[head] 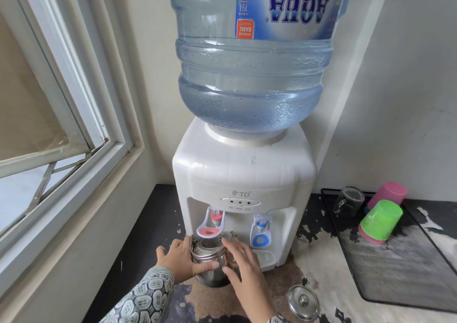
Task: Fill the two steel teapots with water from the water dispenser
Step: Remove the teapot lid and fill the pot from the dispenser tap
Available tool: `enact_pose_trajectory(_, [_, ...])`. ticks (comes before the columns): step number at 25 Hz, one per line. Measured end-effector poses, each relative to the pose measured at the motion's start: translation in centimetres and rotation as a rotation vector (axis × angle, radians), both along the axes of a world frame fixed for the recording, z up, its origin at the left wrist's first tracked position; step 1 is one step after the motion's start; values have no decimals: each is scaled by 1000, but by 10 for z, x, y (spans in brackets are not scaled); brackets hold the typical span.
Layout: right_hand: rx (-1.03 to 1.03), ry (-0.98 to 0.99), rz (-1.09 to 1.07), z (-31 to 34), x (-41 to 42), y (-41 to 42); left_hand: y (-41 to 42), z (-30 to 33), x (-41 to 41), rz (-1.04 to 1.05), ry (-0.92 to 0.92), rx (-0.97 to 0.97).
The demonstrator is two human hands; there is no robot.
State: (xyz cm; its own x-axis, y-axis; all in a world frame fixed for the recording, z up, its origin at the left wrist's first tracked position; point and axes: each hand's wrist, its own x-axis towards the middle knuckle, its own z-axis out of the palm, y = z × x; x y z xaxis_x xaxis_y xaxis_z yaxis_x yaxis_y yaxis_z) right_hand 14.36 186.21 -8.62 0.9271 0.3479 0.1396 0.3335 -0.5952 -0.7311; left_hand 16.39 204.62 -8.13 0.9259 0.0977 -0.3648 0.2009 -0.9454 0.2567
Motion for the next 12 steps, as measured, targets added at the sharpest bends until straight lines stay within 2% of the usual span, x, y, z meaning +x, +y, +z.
enact_pose_trajectory(5, [-28,5,-4,-2,-1,-2,-3,-3,0,-7,-6,-44])
enact_pose_trajectory(12, [-45,-8,-19,-1,-2,-2,-5,-1,-1,-29,-20,-9])
